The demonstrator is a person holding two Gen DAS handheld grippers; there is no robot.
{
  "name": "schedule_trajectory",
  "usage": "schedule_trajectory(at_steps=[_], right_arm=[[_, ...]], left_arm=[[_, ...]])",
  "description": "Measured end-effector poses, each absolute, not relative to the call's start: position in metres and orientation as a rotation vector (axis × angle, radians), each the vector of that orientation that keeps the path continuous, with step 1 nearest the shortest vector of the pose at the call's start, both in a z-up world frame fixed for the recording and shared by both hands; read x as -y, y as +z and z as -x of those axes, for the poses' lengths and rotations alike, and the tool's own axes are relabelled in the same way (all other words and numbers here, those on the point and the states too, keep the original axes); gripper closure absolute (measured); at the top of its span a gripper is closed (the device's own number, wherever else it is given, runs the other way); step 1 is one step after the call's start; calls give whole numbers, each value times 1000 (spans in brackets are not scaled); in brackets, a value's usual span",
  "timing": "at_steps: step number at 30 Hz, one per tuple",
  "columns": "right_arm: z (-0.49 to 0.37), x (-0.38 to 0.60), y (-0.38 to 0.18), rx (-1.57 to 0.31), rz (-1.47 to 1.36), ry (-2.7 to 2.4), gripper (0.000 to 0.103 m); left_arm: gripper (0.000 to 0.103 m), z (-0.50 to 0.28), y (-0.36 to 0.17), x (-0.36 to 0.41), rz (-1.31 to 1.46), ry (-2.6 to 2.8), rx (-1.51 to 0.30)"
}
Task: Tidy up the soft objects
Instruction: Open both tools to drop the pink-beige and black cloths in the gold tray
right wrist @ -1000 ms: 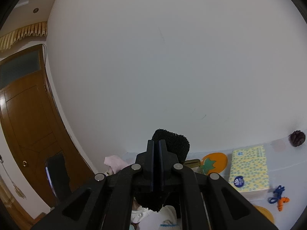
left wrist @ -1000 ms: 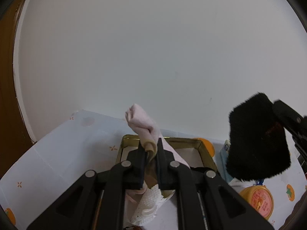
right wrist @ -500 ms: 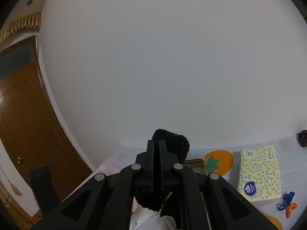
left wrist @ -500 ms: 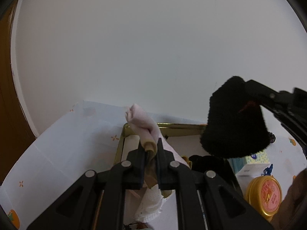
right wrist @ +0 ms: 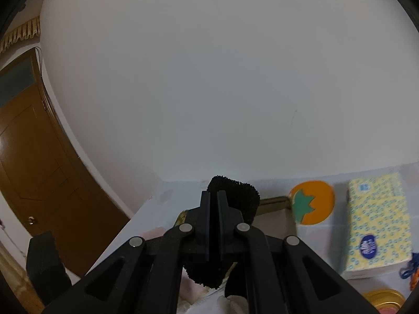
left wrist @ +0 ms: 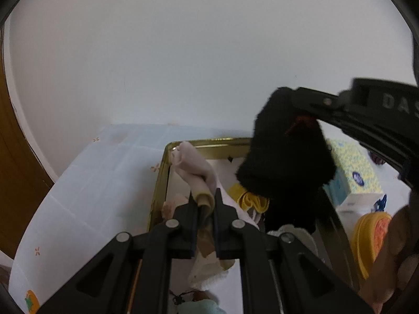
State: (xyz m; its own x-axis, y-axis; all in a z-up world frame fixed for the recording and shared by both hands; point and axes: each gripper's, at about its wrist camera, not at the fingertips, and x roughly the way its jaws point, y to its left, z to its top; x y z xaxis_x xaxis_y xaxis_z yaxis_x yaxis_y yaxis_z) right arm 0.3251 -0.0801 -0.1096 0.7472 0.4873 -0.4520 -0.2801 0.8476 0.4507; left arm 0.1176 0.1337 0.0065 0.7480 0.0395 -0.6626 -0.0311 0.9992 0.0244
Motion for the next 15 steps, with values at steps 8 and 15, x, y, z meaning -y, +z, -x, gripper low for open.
schedule_trajectory(at_steps=[8,15], right_arm=[[-339,83,-139,-677,-419,426,26],[-297,115,-123,-507,-483,345,25]], left_arm=[[26,-120,-1,-128,-3,-12,-802],[0,-111,7,-135,85,12,-760]])
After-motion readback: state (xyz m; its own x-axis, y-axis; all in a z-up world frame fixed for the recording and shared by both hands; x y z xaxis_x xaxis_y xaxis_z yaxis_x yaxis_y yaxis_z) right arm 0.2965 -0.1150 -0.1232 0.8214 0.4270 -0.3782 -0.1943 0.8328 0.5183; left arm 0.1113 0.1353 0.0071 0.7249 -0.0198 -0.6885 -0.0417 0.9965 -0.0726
